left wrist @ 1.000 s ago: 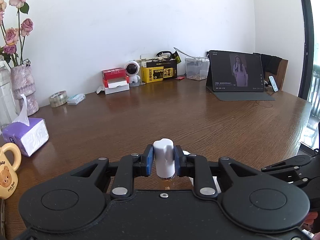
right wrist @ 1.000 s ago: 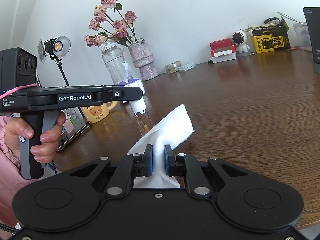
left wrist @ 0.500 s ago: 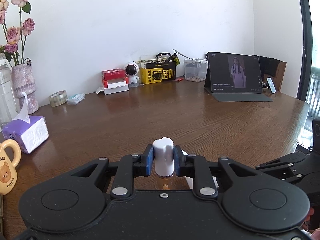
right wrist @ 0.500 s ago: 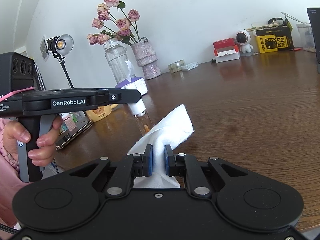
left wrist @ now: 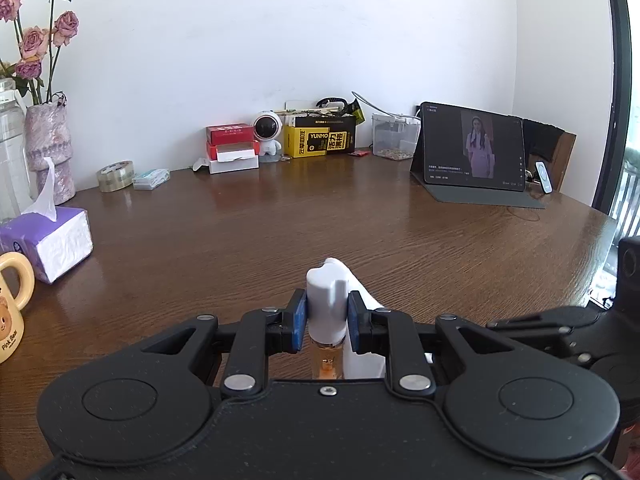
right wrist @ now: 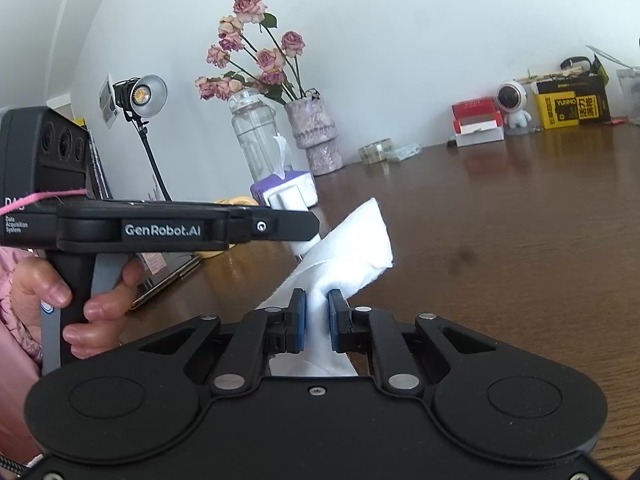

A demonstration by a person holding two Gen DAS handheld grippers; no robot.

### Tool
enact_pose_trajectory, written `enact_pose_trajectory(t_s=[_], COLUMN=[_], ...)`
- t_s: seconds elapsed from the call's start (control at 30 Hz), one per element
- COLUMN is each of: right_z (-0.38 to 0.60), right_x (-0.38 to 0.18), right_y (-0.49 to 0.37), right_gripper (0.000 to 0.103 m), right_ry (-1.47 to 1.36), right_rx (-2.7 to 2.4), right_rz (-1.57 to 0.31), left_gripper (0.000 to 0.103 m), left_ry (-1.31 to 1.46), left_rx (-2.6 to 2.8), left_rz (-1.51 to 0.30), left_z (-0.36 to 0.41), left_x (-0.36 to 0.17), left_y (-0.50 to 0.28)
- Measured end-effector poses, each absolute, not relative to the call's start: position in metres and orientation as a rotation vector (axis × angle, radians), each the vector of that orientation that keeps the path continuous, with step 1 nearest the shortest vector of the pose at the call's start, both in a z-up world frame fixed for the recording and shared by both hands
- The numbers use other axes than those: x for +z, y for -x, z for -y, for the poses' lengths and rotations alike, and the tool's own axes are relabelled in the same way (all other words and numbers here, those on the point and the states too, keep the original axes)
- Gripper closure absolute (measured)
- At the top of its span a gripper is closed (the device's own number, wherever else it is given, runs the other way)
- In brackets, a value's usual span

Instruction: Clean container

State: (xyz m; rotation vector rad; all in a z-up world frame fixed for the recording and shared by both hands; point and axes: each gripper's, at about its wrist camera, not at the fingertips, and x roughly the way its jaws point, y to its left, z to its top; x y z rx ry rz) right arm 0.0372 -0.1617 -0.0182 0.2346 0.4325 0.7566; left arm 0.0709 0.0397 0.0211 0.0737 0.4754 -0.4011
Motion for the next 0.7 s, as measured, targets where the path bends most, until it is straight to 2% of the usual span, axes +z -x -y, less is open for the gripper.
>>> enact_pose_trajectory(t_s=[0.7], right_z=[0.160], right_x=[-0.023], right_y=[-0.044], right_gripper=[0.090], right_ry=[-0.226], right_rx=[0.742], right_rz=[-0.457], left_gripper=[0.079], left_ry=[-0.098], left_rx=[-0.414], left_rz=[-0.503], left_z=[-0.037], left_x=[-0.008], left_y=[-0.086])
